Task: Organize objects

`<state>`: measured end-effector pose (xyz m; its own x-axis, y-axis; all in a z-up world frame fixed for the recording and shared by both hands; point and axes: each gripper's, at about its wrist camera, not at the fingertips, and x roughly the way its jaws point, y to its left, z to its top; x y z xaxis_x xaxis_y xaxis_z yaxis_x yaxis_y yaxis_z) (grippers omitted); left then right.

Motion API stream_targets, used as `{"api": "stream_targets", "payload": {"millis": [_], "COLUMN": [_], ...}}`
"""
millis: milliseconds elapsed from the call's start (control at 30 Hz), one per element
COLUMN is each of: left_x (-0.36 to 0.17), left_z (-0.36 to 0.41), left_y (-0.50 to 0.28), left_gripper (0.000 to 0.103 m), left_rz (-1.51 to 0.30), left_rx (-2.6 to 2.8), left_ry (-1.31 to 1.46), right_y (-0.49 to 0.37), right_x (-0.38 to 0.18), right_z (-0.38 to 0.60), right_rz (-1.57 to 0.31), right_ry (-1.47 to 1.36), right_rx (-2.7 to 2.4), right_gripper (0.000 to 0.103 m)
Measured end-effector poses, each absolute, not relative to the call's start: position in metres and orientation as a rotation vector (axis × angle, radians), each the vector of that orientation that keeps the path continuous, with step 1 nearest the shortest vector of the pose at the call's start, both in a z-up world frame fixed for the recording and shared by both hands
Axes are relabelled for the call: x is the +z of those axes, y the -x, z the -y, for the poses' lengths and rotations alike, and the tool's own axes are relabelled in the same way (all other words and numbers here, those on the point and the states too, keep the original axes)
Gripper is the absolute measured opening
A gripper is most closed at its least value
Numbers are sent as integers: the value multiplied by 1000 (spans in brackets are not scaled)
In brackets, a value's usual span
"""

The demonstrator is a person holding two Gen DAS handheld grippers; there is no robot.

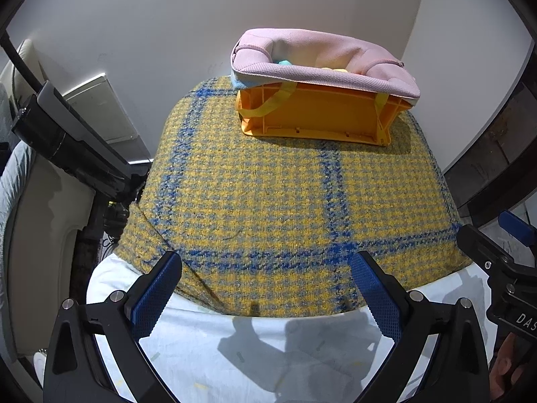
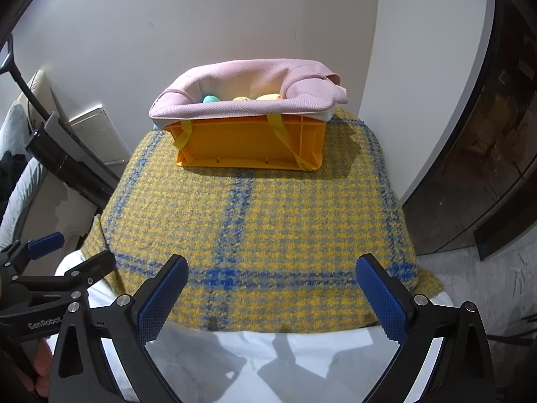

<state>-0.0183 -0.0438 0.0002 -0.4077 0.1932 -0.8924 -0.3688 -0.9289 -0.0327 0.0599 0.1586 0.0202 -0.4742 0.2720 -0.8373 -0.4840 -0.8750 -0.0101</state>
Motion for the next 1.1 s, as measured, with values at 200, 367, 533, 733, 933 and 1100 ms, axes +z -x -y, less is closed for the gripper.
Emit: {"api": "stream_targets", "payload": {"millis": [200,367,533,733,933,1100], "left_x": [-7,-7,-7,-7,-8,-7], "left_z": [46,47,47,47,47,47], "left_y": [17,16,17,17,17,18], "left_gripper": [103,103,103,103,103,103], "left_rz": [-230,-233,-233,-235,-237,-241], "left_rx": [2356,2357,2351,2348,2342,2343], "left_ry": [1501,1499,1500,1499,1504,1501], "right_y": [-63,-63,-63,-63,-63,-63], "right_x": [18,19,19,19,18,18], "right_z": [-158,-157,-157,-158,-158,-159], "right_rz": [-323,-320,-322,-321,-326,-328], "right_ry": [1289,1288,1287,1288,1288,1288], "right_rx": [2343,2346,2343,2346,2347,2347], "right_gripper": [100,100,100,100,100,100]}}
